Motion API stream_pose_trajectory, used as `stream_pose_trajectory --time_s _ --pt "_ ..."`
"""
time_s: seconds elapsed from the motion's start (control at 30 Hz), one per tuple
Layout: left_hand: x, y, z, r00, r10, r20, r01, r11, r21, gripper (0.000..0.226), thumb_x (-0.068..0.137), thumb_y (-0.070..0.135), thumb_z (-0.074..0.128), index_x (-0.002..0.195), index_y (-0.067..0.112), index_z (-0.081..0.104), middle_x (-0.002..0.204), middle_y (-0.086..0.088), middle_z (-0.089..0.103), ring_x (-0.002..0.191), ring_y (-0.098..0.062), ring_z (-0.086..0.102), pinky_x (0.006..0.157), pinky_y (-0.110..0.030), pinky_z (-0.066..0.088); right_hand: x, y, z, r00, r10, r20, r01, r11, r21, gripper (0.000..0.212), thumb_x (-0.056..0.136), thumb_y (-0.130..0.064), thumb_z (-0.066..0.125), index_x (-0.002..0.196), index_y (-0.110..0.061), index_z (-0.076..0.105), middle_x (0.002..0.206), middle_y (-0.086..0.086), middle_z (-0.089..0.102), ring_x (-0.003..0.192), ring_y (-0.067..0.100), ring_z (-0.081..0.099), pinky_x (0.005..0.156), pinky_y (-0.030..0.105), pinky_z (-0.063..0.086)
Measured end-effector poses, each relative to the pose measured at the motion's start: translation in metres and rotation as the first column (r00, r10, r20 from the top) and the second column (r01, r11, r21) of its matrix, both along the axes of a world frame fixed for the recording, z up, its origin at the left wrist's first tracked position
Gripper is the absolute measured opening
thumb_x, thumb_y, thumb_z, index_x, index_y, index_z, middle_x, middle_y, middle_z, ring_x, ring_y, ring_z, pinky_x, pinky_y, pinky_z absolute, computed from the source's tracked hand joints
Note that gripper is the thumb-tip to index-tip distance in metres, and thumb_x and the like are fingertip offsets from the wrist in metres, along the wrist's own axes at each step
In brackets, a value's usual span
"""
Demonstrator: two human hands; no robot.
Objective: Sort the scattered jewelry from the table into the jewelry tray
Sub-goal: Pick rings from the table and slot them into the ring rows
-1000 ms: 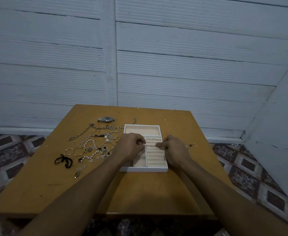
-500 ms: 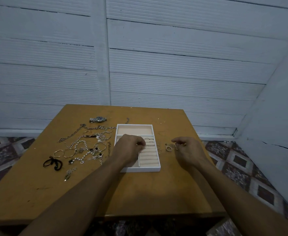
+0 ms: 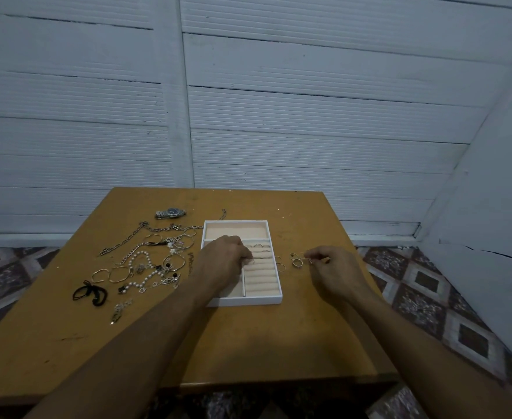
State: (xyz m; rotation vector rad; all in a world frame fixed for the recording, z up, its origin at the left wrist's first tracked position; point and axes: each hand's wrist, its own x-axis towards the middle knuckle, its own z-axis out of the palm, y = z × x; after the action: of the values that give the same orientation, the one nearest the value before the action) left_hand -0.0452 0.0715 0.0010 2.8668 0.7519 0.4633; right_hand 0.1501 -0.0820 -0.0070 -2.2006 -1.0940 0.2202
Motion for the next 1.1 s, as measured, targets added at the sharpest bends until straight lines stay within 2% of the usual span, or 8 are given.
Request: stream_pose_trajectory --time_s 0.07,0.17,0.43,0.6,0.67,0.83,0.93,1.1 --pt "-0.001 0.0 0.0 1.0 0.004 0.006 -0.004 1.0 -0.024 0.033 0.084 0.009 0.064 0.114 0.023 0.071 0.109 0.003 0.064 0.106 -0.018 0.056 0.075 -0.031 0.046 -0.001 -0.001 0.0 1.0 0.002 -0.009 -0.002 1.0 0.005 0.026 0.097 -0.013 0.051 0.112 -0.017 0.071 0.124 0.001 0.065 0.107 0.012 0.055 0.087 0.019 0.041" --pt "-0.002 -0.002 0.002 1.0 -0.003 0.004 0.003 0.999 -0.039 0.033 0.084 0.007 0.064 0.112 0.022 0.072 0.108 0.002 0.064 0.105 -0.019 0.057 0.075 -0.031 0.047 -0.001 -0.001 -0.002 1.0 0.0 -0.016 0.0 1.0 0.0 0.026 0.097 -0.013 0.05 0.113 -0.017 0.071 0.125 0.0 0.064 0.113 0.014 0.054 0.09 0.02 0.039" --pt "0.001 -0.005 0.009 0.996 -0.02 -0.093 0.023 0.999 0.03 0.034 0.089 0.011 0.059 0.118 0.028 0.068 0.115 0.003 0.06 0.112 -0.016 0.049 0.081 -0.031 0.044 0.0 -0.002 -0.002 1.0 0.007 -0.014 -0.007 1.0 0.009 0.027 0.097 -0.011 0.05 0.112 -0.016 0.071 0.122 0.001 0.065 0.102 0.008 0.052 0.085 0.02 0.04" --pt "-0.001 -0.005 0.006 0.997 0.003 -0.078 0.0 0.999 0.036 0.032 0.089 0.015 0.061 0.116 0.03 0.069 0.114 0.004 0.059 0.109 -0.017 0.05 0.081 -0.034 0.048 -0.004 0.003 -0.003 0.999 0.031 0.009 -0.031 0.999 0.011 0.026 0.095 -0.013 0.052 0.111 -0.017 0.071 0.12 -0.001 0.066 0.098 0.006 0.051 0.083 0.02 0.041" --pt "-0.001 -0.005 0.004 0.998 0.014 -0.056 -0.012 0.999 0.032 0.029 0.091 0.018 0.058 0.115 0.03 0.069 0.113 0.004 0.059 0.109 -0.016 0.05 0.079 -0.032 0.047 -0.007 0.008 -0.004 0.998 0.052 0.022 -0.052 0.999 -0.015 0.024 0.094 -0.016 0.054 0.112 -0.018 0.071 0.118 -0.003 0.067 0.095 0.007 0.055 0.081 0.019 0.042" --pt "0.0 -0.002 0.001 1.0 0.013 0.004 -0.013 1.0 -0.003 0.026 0.094 0.025 0.052 0.113 0.026 0.07 0.111 0.002 0.063 0.107 -0.018 0.052 0.08 -0.034 0.047 -0.02 0.025 -0.003 0.987 0.104 0.12 -0.086 0.985 -0.151 0.025 0.092 -0.026 0.059 0.114 -0.02 0.07 0.113 -0.004 0.069 0.097 0.011 0.06 0.084 0.027 0.051" --pt "0.001 0.001 0.004 0.999 0.035 0.019 -0.034 0.999 -0.027 0.025 0.092 0.029 0.054 0.11 0.028 0.071 0.111 0.004 0.063 0.107 -0.018 0.052 0.081 -0.035 0.049 -0.025 0.034 -0.001 0.974 0.108 0.199 -0.065 0.975 -0.214 0.023 0.089 -0.032 0.062 0.107 -0.021 0.072 0.105 -0.004 0.07 0.092 0.014 0.061 0.078 0.03 0.053" --pt "0.003 0.006 0.013 1.0 0.024 0.008 -0.024 0.998 -0.053 0.026 0.092 0.029 0.054 0.113 0.025 0.07 0.115 0.002 0.064 0.11 -0.018 0.051 0.09 -0.036 0.046 -0.03 0.043 -0.001 0.971 0.089 0.223 -0.024 0.96 -0.279 0.026 0.085 -0.044 0.066 0.097 -0.022 0.073 0.094 -0.003 0.07 0.085 0.015 0.062 0.073 0.032 0.055"
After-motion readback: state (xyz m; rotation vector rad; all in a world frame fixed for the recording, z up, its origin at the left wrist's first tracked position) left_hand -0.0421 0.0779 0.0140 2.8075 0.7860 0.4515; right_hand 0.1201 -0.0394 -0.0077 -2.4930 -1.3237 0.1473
